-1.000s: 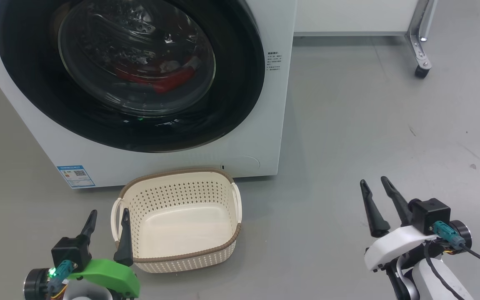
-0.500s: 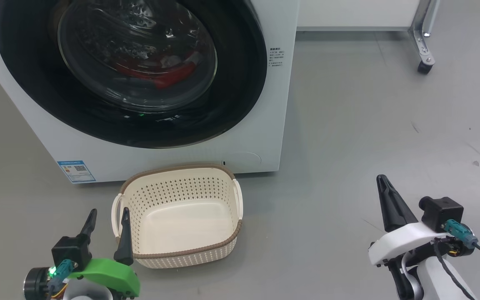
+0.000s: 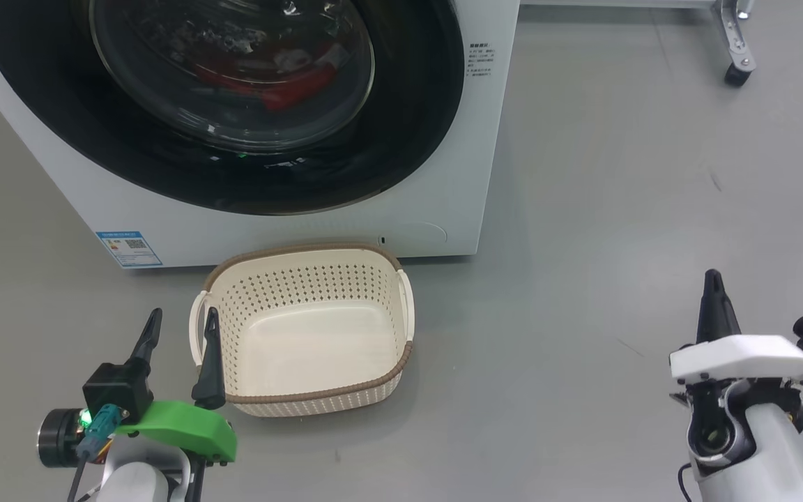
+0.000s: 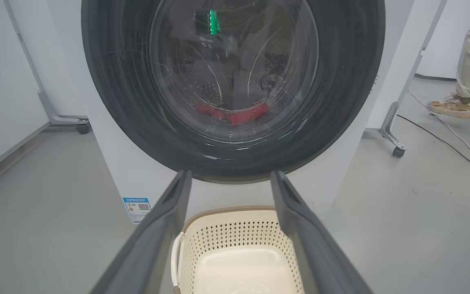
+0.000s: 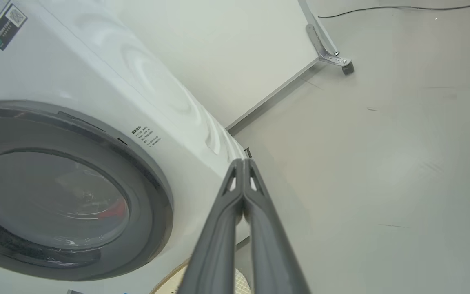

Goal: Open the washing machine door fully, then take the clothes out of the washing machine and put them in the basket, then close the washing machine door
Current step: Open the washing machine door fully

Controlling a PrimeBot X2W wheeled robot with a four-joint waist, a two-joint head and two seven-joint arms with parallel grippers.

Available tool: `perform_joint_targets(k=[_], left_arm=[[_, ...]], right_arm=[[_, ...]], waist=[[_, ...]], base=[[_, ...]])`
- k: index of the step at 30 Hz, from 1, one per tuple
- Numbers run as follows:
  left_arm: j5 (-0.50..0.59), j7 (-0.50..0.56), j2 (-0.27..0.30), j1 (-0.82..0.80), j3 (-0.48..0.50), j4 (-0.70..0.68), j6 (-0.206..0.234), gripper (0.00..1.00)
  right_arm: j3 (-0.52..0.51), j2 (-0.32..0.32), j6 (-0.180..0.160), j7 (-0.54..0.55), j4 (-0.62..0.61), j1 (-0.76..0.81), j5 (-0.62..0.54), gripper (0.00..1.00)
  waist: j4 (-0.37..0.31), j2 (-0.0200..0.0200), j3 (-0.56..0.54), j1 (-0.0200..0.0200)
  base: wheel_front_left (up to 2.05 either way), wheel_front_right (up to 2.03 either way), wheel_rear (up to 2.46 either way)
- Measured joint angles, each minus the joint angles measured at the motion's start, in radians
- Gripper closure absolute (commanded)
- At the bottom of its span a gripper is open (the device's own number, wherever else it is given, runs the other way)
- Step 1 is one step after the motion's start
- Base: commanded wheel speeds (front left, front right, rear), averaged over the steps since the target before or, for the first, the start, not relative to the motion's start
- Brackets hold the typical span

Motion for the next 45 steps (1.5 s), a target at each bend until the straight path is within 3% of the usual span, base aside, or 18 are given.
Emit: perform_joint_targets(k=[10,21,32,45], left_arm=[[0.017,0.0,-0.006,-0.059,0.0,-0.052,-0.008,0.0],[0.034,-0.003,-0.01,-0.125,-0.003,-0.096,-0.013,0.0],[0.059,-0.003,-0.023,-0.219,-0.006,-0.137,-0.026,0.0],[0.06,-0.003,-0.033,-0.268,-0.026,-0.136,-0.039,0.0]], right_arm=[[-0.047,-0.001,0.008,0.192,0.013,-0.191,0.43,1.0],[-0.074,-0.009,0.008,0.314,0.008,-0.41,0.518,1.0],[-0.074,-0.064,0.007,0.462,0.034,-0.676,0.584,1.0],[0.005,-0.094,-0.024,0.602,0.086,-0.901,0.592,1.0]], waist=[[0.018,0.0,0.093,0.0],[0.036,0.0,0.209,0.0001],[0.066,0.0,0.358,0.0002],[0.118,0.0,0.466,0.0002]], base=[[0.0,0.0,0.0],[0.0,0.0,0.0],[0.0,0.0,0.0],[0.0,0.0,0.0]])
